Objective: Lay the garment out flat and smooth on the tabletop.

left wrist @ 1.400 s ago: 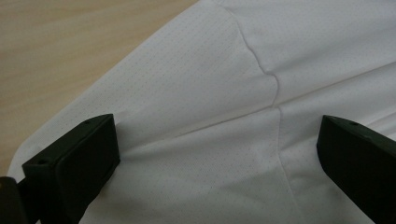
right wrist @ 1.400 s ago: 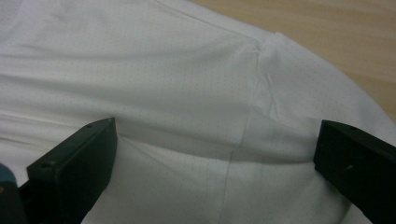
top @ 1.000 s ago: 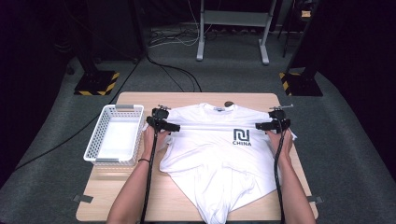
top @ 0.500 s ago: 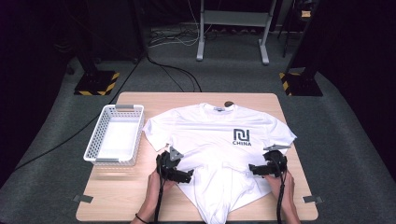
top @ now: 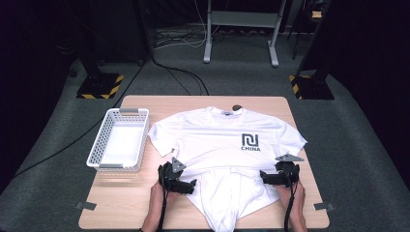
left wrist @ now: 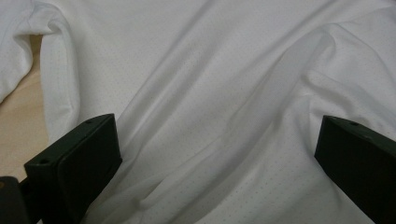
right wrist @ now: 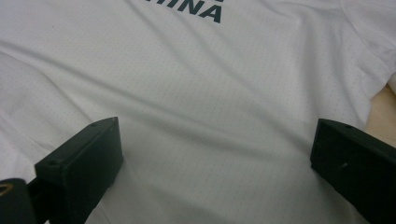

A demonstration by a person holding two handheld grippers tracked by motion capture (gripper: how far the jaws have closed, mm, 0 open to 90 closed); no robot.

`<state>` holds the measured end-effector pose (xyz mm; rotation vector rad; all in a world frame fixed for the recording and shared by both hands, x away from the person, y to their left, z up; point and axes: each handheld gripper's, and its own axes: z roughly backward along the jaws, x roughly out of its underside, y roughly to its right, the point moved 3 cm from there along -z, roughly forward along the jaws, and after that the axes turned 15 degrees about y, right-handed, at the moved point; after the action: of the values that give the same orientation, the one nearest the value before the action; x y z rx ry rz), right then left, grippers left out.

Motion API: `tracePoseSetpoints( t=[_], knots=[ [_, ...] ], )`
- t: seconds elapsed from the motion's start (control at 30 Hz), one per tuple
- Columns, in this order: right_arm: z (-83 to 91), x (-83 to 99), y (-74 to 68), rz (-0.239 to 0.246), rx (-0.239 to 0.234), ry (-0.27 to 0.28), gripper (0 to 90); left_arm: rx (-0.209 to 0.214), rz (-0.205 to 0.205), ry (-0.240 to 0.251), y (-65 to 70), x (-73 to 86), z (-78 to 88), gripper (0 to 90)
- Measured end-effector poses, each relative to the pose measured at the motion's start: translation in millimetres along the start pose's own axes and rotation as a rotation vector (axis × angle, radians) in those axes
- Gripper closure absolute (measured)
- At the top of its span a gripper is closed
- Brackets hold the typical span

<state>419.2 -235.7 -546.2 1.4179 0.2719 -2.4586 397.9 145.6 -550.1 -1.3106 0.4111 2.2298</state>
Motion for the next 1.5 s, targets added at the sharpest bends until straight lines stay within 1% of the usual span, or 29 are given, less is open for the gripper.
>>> tracePoseSetpoints(
  t=[0.03, 0.1, 0.13, 0.17, 0.2, 0.3, 0.33, 0.4, 0.47, 0.5, 0.53, 0.57, 0.63, 0.73, 0.77, 1.07, 1.33, 1.5],
  knots=[
    [1.5, 0.1, -0.4, -0.004, 0.002, 0.005, 4.9, -0.001, 0.000, 0.001, 0.1, 0.0, 0.0, 0.0],
    [5.3, -1.1, -3.9, -0.048, -0.012, 0.022, 7.6, 0.000, 0.000, -0.001, -0.1, 0.0, 0.1, 0.0],
    [7.6, -3.1, -9.1, -0.044, -0.023, 0.028, 9.1, 0.000, 0.000, 0.000, 0.0, 0.0, 0.1, 0.0],
    [10.2, -6.2, -16.8, -0.022, -0.032, 0.034, 11.4, 0.000, 0.001, 0.000, 0.0, 0.0, 0.0, 0.0],
    [12.5, -10.1, -26.4, -0.003, -0.046, 0.039, 15.7, 0.000, 0.001, -0.001, -0.1, 0.0, 0.1, 0.0],
    [12.7, -21.3, -59.7, 0.037, -0.134, 0.043, 16.0, 0.000, 0.001, 0.000, -0.1, 0.0, 0.1, 0.0],
    [10.2, -23.7, -70.7, 0.056, -0.159, 0.038, 16.4, 0.000, 0.001, 0.000, -0.1, 0.0, 0.1, 0.0],
    [1.6, -25.2, -90.1, 0.080, -0.213, 0.021, 19.0, 0.000, 0.000, 0.000, -0.1, 0.0, 0.1, 0.0],
    [-9.2, -23.2, -102.8, 0.089, -0.238, -0.007, 22.4, -0.001, 0.000, 0.000, -0.1, 0.0, 0.1, 0.0],
    [-13.6, -21.5, -106.5, 0.088, -0.238, -0.017, 24.8, -0.001, 0.001, -0.001, -0.1, 0.0, 0.1, 0.0],
    [-16.9, -19.7, -108.9, 0.083, -0.238, -0.020, 28.2, -0.001, 0.001, -0.001, -0.1, 0.0, 0.1, 0.0],
    [-19.1, -17.7, -110.4, 0.078, -0.240, -0.018, 29.8, -0.001, 0.001, -0.001, -0.2, 0.0, 0.1, 0.0],
    [-18.8, -15.2, -112.1, 0.087, -0.214, 0.014, 34.8, -0.001, 0.000, -0.001, -0.2, 0.0, 0.1, 0.0],
    [-17.0, -11.8, -109.9, 0.092, -0.206, 0.050, 41.2, -0.001, 0.001, -0.001, -0.1, 0.0, 0.1, 0.0],
    [-16.3, -11.3, -108.8, 0.094, -0.205, 0.055, 42.3, -0.001, 0.001, 0.000, -0.1, 0.0, 0.1, 0.0],
    [-14.7, -8.8, -109.1, 0.100, -0.201, 0.070, 42.4, -0.002, 0.002, 0.001, -0.1, 0.1, 0.0, 0.1],
    [-14.7, -8.8, -109.1, 0.098, -0.200, 0.070, 42.5, -0.006, 0.002, 0.002, -0.2, 0.1, 0.1, 0.1],
    [-14.3, -8.6, -109.6, 0.093, -0.191, 0.071, 43.4, -0.006, 0.002, 0.002, -0.2, 0.1, 0.1, 0.1]
  ],
)
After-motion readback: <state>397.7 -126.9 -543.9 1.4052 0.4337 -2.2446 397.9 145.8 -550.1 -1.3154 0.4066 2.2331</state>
